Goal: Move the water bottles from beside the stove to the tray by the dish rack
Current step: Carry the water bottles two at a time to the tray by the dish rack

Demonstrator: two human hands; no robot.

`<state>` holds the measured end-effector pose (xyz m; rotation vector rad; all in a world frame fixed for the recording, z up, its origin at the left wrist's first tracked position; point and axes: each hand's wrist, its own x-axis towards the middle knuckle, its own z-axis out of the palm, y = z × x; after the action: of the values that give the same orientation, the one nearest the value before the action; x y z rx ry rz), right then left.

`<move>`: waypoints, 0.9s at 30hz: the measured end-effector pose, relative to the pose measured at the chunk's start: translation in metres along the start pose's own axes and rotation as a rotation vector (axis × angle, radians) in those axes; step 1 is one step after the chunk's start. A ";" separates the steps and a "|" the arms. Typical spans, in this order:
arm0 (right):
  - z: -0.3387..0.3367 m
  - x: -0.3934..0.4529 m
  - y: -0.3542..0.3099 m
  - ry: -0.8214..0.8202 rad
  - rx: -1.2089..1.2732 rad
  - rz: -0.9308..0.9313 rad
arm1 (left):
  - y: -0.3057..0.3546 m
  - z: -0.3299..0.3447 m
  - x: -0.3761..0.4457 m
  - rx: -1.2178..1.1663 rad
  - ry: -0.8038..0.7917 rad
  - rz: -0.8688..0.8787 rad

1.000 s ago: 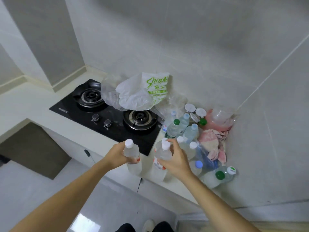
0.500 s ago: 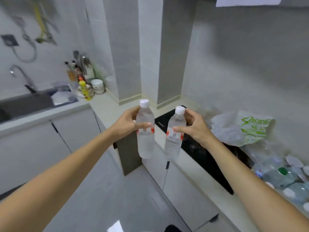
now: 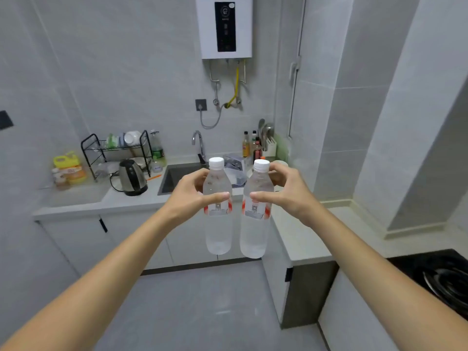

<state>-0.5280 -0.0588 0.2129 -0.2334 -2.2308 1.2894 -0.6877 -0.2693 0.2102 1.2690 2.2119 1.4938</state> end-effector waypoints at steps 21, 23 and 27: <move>0.434 0.384 0.001 -0.769 0.168 -0.252 | -0.258 -0.347 0.068 0.191 0.511 -0.487; 0.490 0.400 0.004 -0.807 0.170 -0.251 | -0.291 -0.384 0.065 0.186 0.537 -0.523; 0.589 0.444 0.003 -0.801 0.178 -0.219 | -0.358 -0.467 0.063 0.150 0.575 -0.545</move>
<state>-1.2155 -0.3174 0.1445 0.6939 -2.6320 1.6269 -1.1870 -0.5823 0.1538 0.1965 2.7431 1.6035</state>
